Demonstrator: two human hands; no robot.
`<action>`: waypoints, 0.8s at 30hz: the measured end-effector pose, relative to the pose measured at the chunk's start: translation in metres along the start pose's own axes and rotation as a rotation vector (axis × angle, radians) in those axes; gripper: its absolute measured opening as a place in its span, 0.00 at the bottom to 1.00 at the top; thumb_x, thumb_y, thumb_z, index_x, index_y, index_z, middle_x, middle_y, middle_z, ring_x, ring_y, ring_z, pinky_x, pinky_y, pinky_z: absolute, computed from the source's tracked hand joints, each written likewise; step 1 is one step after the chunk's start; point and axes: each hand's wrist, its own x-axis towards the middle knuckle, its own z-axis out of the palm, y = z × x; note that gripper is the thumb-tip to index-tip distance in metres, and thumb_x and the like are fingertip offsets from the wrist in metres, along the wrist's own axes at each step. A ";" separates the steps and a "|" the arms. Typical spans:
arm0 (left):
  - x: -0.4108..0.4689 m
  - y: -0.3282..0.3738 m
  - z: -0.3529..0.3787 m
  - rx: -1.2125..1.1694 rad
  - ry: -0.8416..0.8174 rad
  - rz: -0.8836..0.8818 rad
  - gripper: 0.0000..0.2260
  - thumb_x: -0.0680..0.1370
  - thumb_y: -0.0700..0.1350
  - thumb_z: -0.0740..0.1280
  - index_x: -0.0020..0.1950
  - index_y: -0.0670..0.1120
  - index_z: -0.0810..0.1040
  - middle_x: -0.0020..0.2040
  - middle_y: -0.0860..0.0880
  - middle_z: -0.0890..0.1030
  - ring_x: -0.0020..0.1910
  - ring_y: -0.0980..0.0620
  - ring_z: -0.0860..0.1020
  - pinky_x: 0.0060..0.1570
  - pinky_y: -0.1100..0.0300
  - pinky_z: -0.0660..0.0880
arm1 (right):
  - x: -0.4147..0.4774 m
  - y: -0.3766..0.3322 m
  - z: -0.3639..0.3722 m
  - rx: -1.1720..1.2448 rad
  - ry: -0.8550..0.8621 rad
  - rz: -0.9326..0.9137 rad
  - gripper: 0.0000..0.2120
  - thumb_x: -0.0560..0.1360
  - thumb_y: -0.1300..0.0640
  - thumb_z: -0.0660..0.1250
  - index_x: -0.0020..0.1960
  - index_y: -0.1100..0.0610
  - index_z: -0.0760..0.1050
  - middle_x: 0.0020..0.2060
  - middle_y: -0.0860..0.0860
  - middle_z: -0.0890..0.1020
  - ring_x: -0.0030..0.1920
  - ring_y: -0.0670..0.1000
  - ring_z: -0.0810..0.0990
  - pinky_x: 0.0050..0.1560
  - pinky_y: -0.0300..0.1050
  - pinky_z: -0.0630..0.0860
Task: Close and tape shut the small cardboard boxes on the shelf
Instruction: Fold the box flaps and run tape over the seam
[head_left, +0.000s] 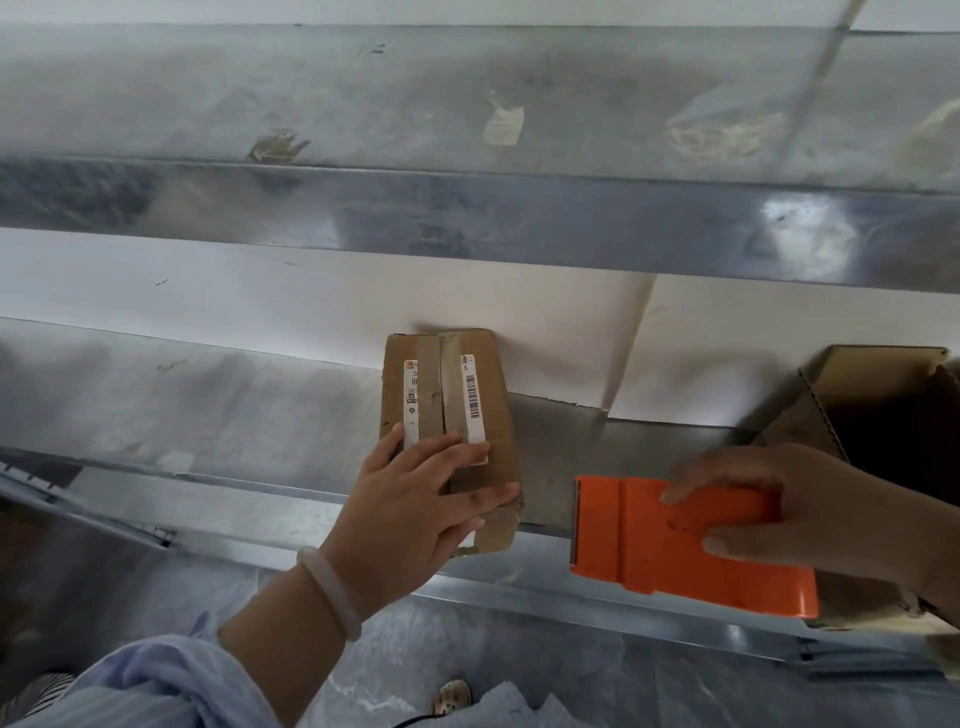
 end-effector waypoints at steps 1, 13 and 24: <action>0.000 0.000 0.000 -0.001 0.011 0.000 0.17 0.81 0.57 0.55 0.68 0.64 0.71 0.69 0.53 0.75 0.69 0.45 0.73 0.66 0.35 0.69 | 0.001 0.001 0.002 -0.036 -0.012 -0.004 0.17 0.68 0.49 0.75 0.49 0.28 0.76 0.50 0.28 0.78 0.51 0.36 0.81 0.44 0.33 0.78; 0.002 0.002 0.000 0.014 0.019 0.008 0.17 0.80 0.55 0.56 0.68 0.62 0.73 0.68 0.51 0.76 0.68 0.44 0.74 0.65 0.34 0.69 | 0.021 0.004 0.036 -0.223 0.043 0.041 0.17 0.70 0.50 0.76 0.49 0.29 0.76 0.46 0.27 0.78 0.43 0.33 0.80 0.41 0.30 0.75; 0.003 0.004 0.002 0.040 0.031 0.017 0.17 0.80 0.56 0.54 0.65 0.64 0.76 0.67 0.52 0.77 0.67 0.44 0.75 0.67 0.35 0.67 | 0.038 0.000 0.066 -0.065 0.186 0.140 0.14 0.67 0.48 0.78 0.47 0.33 0.79 0.46 0.37 0.81 0.42 0.38 0.82 0.41 0.35 0.79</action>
